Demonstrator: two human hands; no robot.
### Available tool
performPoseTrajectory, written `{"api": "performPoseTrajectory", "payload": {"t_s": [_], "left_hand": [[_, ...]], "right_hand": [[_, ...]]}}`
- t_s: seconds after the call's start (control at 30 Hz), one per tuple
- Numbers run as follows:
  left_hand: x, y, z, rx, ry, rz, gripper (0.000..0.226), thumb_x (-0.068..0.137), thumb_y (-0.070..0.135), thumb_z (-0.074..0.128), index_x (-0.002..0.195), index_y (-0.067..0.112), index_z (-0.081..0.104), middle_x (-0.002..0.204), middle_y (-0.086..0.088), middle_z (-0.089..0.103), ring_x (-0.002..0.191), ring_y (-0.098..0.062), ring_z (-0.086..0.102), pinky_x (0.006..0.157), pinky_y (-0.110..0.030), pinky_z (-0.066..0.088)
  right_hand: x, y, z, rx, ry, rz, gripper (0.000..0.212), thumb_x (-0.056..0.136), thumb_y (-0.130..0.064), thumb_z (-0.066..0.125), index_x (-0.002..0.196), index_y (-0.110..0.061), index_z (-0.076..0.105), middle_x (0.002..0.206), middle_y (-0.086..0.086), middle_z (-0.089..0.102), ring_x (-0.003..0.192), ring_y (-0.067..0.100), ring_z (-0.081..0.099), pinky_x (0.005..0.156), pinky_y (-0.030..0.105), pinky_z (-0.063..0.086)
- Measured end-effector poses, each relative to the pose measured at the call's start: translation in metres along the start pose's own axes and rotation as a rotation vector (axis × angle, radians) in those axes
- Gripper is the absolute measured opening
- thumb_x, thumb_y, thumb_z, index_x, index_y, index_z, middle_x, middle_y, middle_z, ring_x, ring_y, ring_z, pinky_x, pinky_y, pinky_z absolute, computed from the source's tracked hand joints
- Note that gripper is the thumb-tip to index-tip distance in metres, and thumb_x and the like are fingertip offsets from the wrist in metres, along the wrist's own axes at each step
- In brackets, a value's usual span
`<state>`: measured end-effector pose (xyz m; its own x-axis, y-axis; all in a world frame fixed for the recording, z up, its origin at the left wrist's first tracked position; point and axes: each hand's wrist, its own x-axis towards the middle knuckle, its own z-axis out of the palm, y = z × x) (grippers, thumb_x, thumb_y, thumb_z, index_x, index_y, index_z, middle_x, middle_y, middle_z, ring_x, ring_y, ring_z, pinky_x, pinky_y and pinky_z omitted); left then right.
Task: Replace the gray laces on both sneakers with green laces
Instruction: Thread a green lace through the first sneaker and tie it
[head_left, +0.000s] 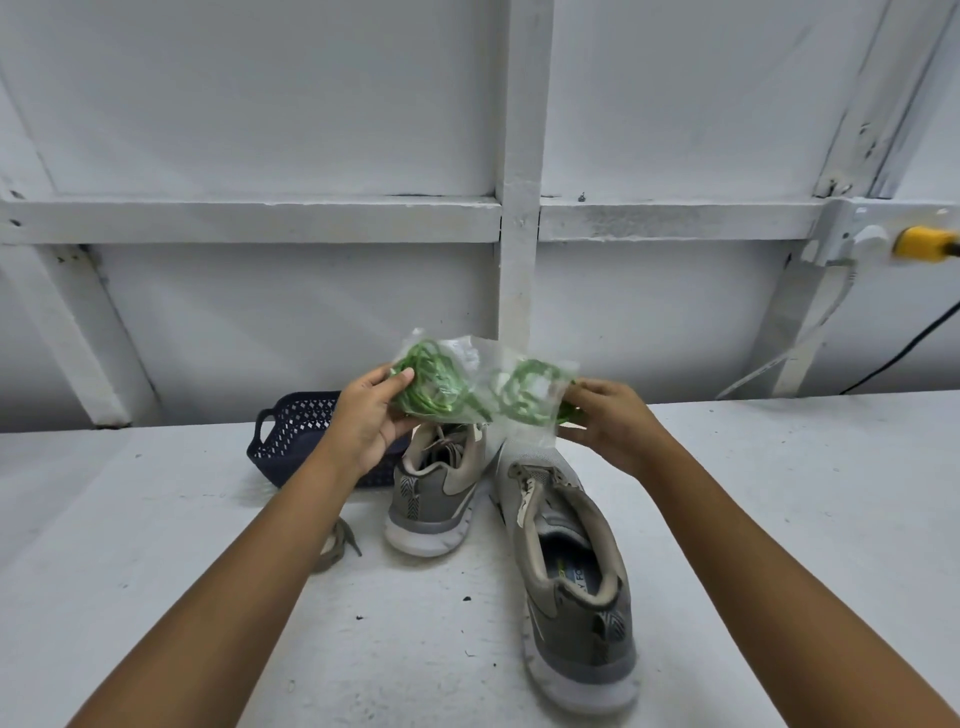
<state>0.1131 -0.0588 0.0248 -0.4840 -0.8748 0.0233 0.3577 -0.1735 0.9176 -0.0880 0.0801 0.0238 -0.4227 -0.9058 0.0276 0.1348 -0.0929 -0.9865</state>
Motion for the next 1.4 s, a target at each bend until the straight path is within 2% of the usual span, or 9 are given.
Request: {"api": "performPoseTrajectory", "payload": {"t_s": [0.23, 0.4, 0.57, 0.7, 0.87, 0.97, 1.1, 1.27, 1.4], "left_hand": [[0.001, 0.003, -0.016, -0.101, 0.06, 0.011, 0.014, 0.096, 0.003, 0.044, 0.089, 0.009, 0.055, 0.086, -0.013, 0.068, 0.088, -0.028, 0.063, 0.054, -0.037, 0.058], [0.003, 0.007, -0.023, -0.146, 0.087, 0.043, 0.015, 0.096, 0.004, 0.044, 0.088, 0.011, 0.055, 0.082, -0.009, 0.071, 0.089, -0.026, 0.063, 0.059, -0.038, 0.059], [0.0, 0.01, -0.025, -0.157, 0.06, 0.07, 0.016, 0.096, 0.005, 0.043, 0.089, 0.013, 0.055, 0.097, -0.012, 0.063, 0.092, -0.024, 0.062, 0.06, -0.036, 0.059], [-0.002, 0.009, -0.022, -0.166, 0.006, 0.073, 0.018, 0.095, 0.006, 0.043, 0.086, 0.014, 0.056, 0.092, -0.01, 0.065, 0.089, -0.023, 0.064, 0.061, -0.034, 0.059], [-0.004, 0.009, -0.021, -0.167, -0.016, 0.094, 0.016, 0.095, 0.006, 0.043, 0.088, 0.014, 0.055, 0.093, -0.01, 0.065, 0.089, -0.022, 0.065, 0.064, -0.036, 0.059], [-0.005, 0.013, -0.026, -0.172, 0.002, 0.112, 0.016, 0.096, 0.006, 0.043, 0.089, 0.015, 0.054, 0.096, -0.01, 0.063, 0.09, -0.023, 0.063, 0.068, -0.036, 0.059], [-0.006, 0.016, -0.032, -0.185, 0.005, 0.125, 0.016, 0.095, 0.007, 0.043, 0.089, 0.016, 0.055, 0.093, -0.008, 0.064, 0.088, -0.021, 0.064, 0.07, -0.036, 0.058], [-0.009, 0.017, -0.031, -0.234, -0.019, 0.13, 0.017, 0.095, 0.008, 0.043, 0.086, 0.016, 0.055, 0.079, -0.002, 0.071, 0.078, -0.017, 0.069, 0.062, -0.032, 0.059], [-0.011, 0.018, -0.026, -0.232, -0.051, 0.135, 0.017, 0.095, 0.008, 0.043, 0.086, 0.016, 0.055, 0.081, -0.003, 0.07, 0.078, -0.017, 0.069, 0.06, -0.031, 0.058]], "right_hand": [[0.001, 0.0, -0.017, 0.3, 0.102, 0.023, 0.016, 0.098, -0.002, 0.042, 0.095, 0.0, 0.057, 0.069, 0.006, 0.071, 0.065, 0.018, 0.07, 0.063, 0.035, 0.06], [-0.006, 0.006, -0.02, -0.157, 0.065, 0.134, 0.021, 0.094, 0.005, 0.044, 0.101, -0.006, 0.061, 0.071, 0.007, 0.059, 0.06, 0.014, 0.06, 0.052, 0.026, 0.055], [-0.011, 0.005, -0.013, -0.843, -0.056, 0.194, 0.041, 0.089, -0.001, 0.045, 0.12, -0.022, 0.061, 0.1, 0.001, 0.065, 0.083, 0.012, 0.058, 0.073, 0.02, 0.048], [-0.009, -0.001, 0.008, -0.727, -0.092, -0.017, 0.043, 0.093, -0.012, 0.048, 0.135, -0.021, 0.052, 0.138, -0.003, 0.051, 0.129, 0.014, 0.045, 0.104, 0.025, 0.034], [-0.01, 0.0, 0.02, -0.556, -0.205, -0.043, 0.038, 0.091, -0.03, 0.059, 0.126, -0.019, 0.049, 0.093, 0.001, 0.073, 0.098, 0.004, 0.065, 0.092, 0.022, 0.043], [-0.007, 0.006, 0.016, -0.484, -0.051, -0.053, 0.02, 0.093, -0.019, 0.058, 0.111, -0.014, 0.066, 0.062, 0.002, 0.055, 0.058, 0.006, 0.053, 0.063, 0.016, 0.041], [0.0, 0.017, 0.0, -0.59, 0.175, 0.121, 0.022, 0.092, -0.015, 0.057, 0.103, -0.003, 0.071, 0.06, 0.003, 0.044, 0.055, 0.015, 0.042, 0.06, 0.027, 0.039], [-0.004, 0.02, 0.006, -0.909, 0.202, 0.205, 0.042, 0.09, -0.007, 0.043, 0.13, -0.001, 0.054, 0.112, 0.018, 0.061, 0.101, 0.028, 0.055, 0.079, 0.026, 0.042], [-0.007, 0.007, 0.024, -0.599, 0.135, -0.056, 0.047, 0.097, -0.019, 0.046, 0.143, -0.017, 0.041, 0.145, -0.003, 0.043, 0.134, 0.013, 0.038, 0.108, 0.023, 0.026]]}}
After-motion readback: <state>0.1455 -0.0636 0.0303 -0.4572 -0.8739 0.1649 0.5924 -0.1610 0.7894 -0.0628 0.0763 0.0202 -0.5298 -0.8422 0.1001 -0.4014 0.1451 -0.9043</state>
